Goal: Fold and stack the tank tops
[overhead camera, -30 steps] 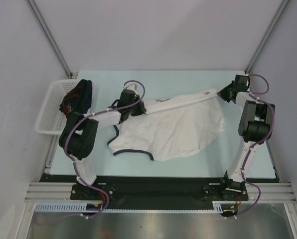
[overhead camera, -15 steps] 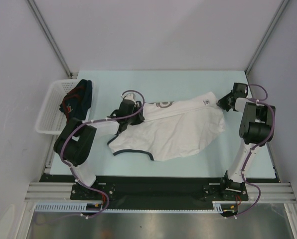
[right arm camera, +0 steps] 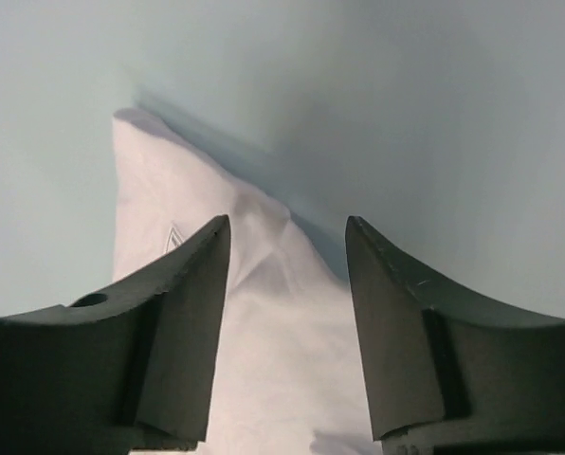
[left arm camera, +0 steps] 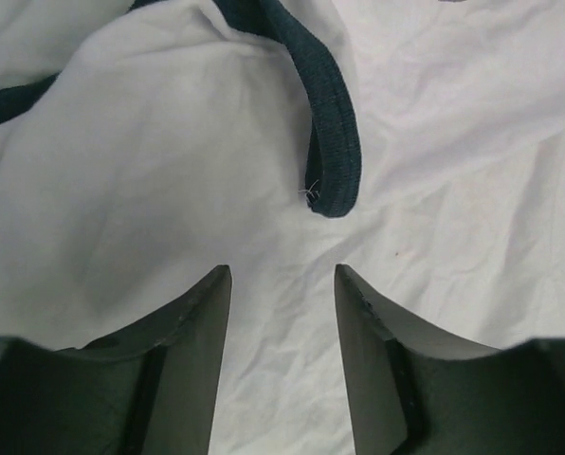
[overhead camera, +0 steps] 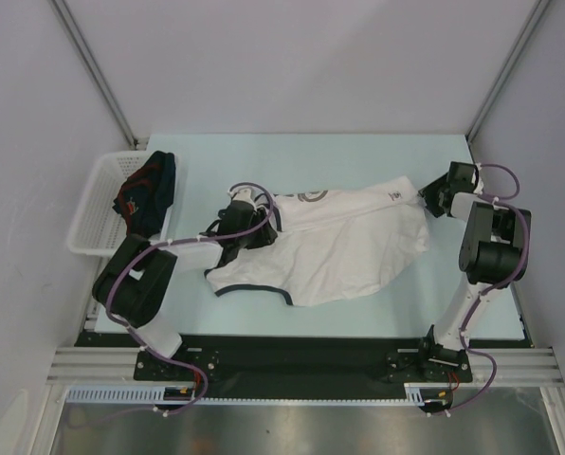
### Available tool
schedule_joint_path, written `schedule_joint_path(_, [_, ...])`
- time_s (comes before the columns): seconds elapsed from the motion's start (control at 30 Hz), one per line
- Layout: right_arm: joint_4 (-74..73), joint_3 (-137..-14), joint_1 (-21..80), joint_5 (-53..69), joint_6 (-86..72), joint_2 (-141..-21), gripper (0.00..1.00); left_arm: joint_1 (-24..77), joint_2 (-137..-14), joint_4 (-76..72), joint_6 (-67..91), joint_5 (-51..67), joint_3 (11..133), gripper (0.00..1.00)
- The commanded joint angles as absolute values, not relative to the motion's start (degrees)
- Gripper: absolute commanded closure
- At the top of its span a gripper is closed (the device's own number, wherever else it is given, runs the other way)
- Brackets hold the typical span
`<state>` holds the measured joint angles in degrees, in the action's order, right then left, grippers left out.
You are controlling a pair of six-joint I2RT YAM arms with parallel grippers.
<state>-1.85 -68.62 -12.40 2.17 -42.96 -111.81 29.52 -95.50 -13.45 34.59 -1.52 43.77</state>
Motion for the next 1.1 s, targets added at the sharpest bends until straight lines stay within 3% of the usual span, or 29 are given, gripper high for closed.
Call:
schedule_joint_path(0.0, [2.98, -65.14, -12.74, 0.09, -42.10, -104.86, 0.41, 29.88, -88.69, -13.81, 34.89, -4.30, 41.93, 0.46])
schedule_joint_path(0.07, [2.82, -63.12, -12.74, 0.09, -41.49, -102.06, 0.35, 29.88, -85.01, -12.05, 34.63, -5.27, 41.49, 0.42])
schedule_joint_path(0.17, [0.97, -61.27, -12.74, -0.97, -40.70, -99.68, 0.35, 29.88, -80.44, -6.96, 34.37, -8.43, 41.92, 0.36])
schedule_joint_path(0.33, [0.35, -53.54, -12.74, -0.44, -39.73, -93.61, 0.44, 29.79, -75.24, -0.45, 34.63, -11.33, 41.75, 0.32])
schedule_joint_path(0.5, [-2.28, -48.08, -11.43, 0.78, -38.06, -88.25, 0.43, 23.49, -76.20, 1.33, 37.09, -8.01, 38.95, 0.32])
schedule_joint_path(0.63, [-6.50, -47.37, -8.80, -5.60, -36.74, -84.82, 0.39, 19.16, -78.31, 0.61, 37.97, -6.15, 37.09, 0.29])
schedule_joint_path(0.87, [-11.42, -51.93, -7.21, -12.56, -37.70, -90.24, 0.41, 18.02, -80.77, 5.36, 36.92, -13.70, 39.72, 0.19])
schedule_joint_path(1.07, [-10.90, -53.70, -7.12, -13.97, -38.49, -94.57, 0.43, 13.98, -85.25, 6.33, 36.39, -14.50, 44.20, 0.18])
